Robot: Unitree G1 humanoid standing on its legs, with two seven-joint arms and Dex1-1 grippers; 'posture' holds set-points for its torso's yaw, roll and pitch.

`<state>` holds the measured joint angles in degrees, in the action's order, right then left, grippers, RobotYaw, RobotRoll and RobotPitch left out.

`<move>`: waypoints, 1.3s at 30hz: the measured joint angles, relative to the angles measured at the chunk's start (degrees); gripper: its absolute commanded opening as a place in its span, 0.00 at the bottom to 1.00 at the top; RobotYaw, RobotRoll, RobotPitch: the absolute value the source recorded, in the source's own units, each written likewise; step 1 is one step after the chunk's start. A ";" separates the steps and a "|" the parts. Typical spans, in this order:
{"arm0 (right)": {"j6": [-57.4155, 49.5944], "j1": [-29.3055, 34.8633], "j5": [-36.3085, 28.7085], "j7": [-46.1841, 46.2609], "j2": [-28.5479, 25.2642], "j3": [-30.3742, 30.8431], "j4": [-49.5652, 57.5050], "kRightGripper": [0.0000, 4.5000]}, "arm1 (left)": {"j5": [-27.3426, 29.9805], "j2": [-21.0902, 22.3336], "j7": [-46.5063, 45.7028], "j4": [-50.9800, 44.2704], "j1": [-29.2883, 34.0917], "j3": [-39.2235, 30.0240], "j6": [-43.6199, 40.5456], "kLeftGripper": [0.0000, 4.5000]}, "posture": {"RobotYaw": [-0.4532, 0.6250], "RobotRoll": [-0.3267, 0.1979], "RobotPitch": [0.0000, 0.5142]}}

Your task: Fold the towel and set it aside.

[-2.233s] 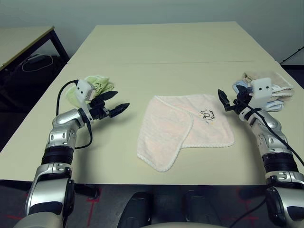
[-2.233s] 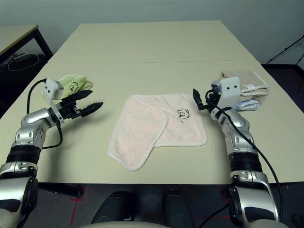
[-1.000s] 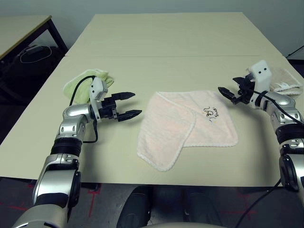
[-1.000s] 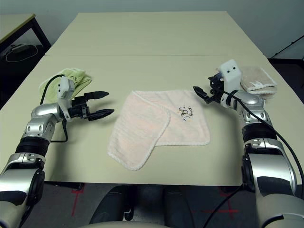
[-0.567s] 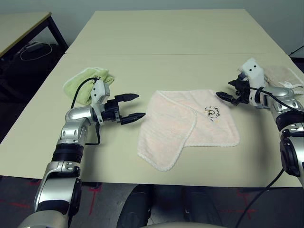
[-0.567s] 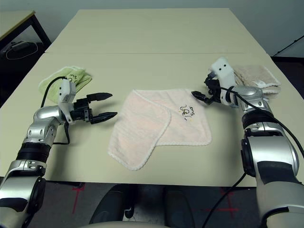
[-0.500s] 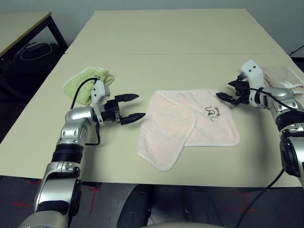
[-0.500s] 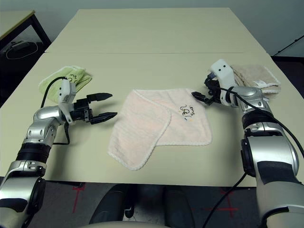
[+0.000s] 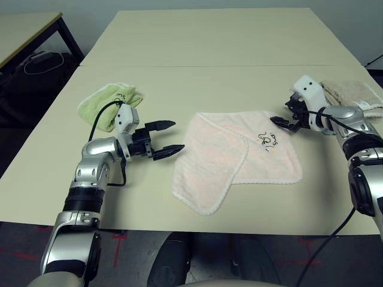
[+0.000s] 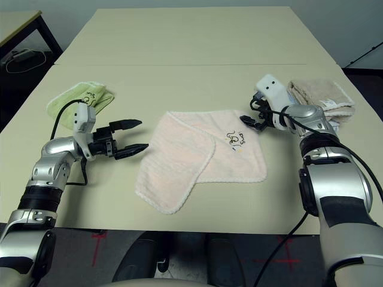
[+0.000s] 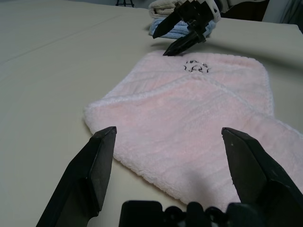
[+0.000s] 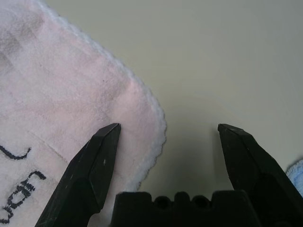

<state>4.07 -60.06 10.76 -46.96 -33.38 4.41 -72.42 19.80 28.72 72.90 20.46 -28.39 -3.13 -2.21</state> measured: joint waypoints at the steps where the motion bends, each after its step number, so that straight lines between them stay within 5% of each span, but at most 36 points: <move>1: -0.30 -0.32 0.26 0.13 0.15 0.06 -0.15 1.00 | 0.20 -0.02 -0.22 -0.21 0.04 0.00 -0.32 1.00 | 0.56 0.62 0.29; 22: -7.14 -5.49 5.12 -4.25 0.76 4.55 -1.90 1.00 | 0.56 0.68 -0.75 -2.11 0.76 0.20 -2.33 1.00 | 0.56 0.62 0.31; 26: -8.69 -5.96 5.19 -6.09 0.78 4.89 -1.91 0.79 | 0.56 0.70 -0.73 -2.11 0.58 0.74 -2.42 1.00 | 0.55 0.62 0.31; 35: -8.77 -7.15 6.69 -9.19 0.51 6.54 -1.91 0.05 | 0.54 0.96 0.42 -1.40 -0.86 1.67 -2.48 1.00 | 0.53 0.62 0.34; 39: -8.72 -7.64 6.73 -9.24 0.42 6.47 -1.92 0.01 | 0.53 0.96 0.86 -0.85 -2.23 2.09 -2.50 1.00 | 0.52 0.62 0.33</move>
<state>-4.66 -67.69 17.49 -56.20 -32.96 10.88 -74.34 20.33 29.68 73.76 19.60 -30.62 -1.05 -4.70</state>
